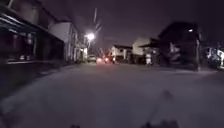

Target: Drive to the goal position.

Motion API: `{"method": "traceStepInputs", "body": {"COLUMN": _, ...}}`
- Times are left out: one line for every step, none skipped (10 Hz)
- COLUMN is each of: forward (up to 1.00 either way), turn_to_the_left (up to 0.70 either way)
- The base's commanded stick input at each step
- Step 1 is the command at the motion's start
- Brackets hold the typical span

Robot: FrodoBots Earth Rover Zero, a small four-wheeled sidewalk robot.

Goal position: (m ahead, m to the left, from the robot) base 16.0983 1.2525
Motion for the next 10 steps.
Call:
{"method": "traceStepInputs", "body": {"forward": 0.7, "turn_to_the_left": 0.0}}
{"method": "traceStepInputs", "body": {"forward": 0.7, "turn_to_the_left": 0.0}}
{"method": "traceStepInputs", "body": {"forward": 0.7, "turn_to_the_left": 0.0}}
{"method": "traceStepInputs", "body": {"forward": 0.7, "turn_to_the_left": 0.0}}
{"method": "traceStepInputs", "body": {"forward": 0.7, "turn_to_the_left": 0.0}}
{"method": "traceStepInputs", "body": {"forward": 0.43, "turn_to_the_left": 0.0}}
{"method": "traceStepInputs", "body": {"forward": 0.7, "turn_to_the_left": 0.0}}
{"method": "traceStepInputs", "body": {"forward": 0.7, "turn_to_the_left": 0.0}}
{"method": "traceStepInputs", "body": {"forward": 0.7, "turn_to_the_left": 0.0}}
{"method": "traceStepInputs", "body": {"forward": 0.7, "turn_to_the_left": 0.0}}
